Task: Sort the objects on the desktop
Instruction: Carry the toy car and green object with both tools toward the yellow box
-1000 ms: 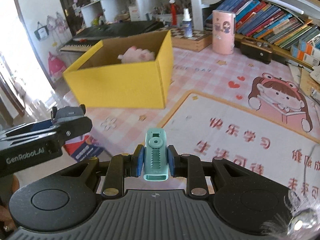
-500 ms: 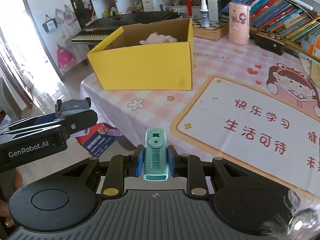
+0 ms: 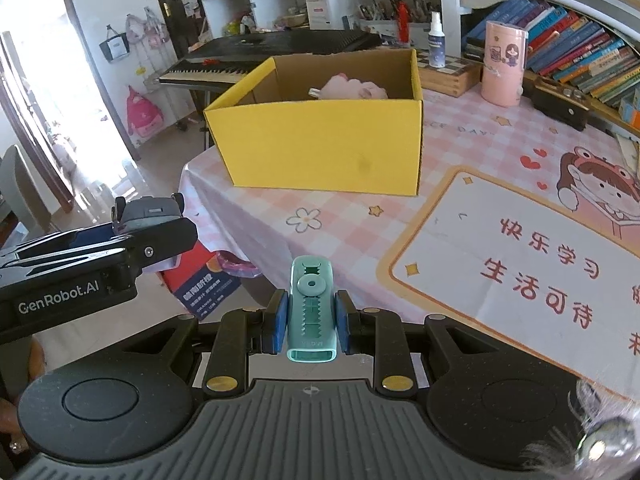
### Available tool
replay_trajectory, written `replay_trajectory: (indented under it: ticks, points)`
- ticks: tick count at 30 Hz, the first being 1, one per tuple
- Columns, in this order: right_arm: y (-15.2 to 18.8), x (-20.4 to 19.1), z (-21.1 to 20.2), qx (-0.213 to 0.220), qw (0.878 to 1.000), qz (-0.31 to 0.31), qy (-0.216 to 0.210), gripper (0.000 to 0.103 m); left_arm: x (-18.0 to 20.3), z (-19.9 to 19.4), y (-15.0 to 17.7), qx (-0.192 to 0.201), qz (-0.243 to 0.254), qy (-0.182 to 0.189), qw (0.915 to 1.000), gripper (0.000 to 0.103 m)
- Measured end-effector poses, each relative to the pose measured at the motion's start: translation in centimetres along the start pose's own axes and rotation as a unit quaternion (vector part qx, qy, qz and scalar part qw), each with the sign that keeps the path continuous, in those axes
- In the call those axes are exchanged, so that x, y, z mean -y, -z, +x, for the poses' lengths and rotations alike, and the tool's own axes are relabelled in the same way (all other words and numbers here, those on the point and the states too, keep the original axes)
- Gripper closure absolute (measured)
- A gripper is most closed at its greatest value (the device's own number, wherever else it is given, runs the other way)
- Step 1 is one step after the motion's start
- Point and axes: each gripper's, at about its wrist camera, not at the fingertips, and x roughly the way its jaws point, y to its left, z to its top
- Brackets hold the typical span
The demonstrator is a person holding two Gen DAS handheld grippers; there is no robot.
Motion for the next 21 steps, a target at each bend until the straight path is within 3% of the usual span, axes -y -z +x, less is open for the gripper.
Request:
replay_trajectory:
  ticks: [10, 21]
  points:
    - [-2.1, 0.1, 0.5, 0.024, 1.0, -0.011, 0.006, 0.08, -0.2, 1.0, -1.9, 0.023, 0.005, -0.002, 0.9997, 0.039]
    - [-8.1, 2.1, 2.5, 0.063, 0.998, -0.021, -0.008, 0.08, 0.5, 4.6, -6.3, 0.064, 0.008, -0.013, 0.9978, 0.039]
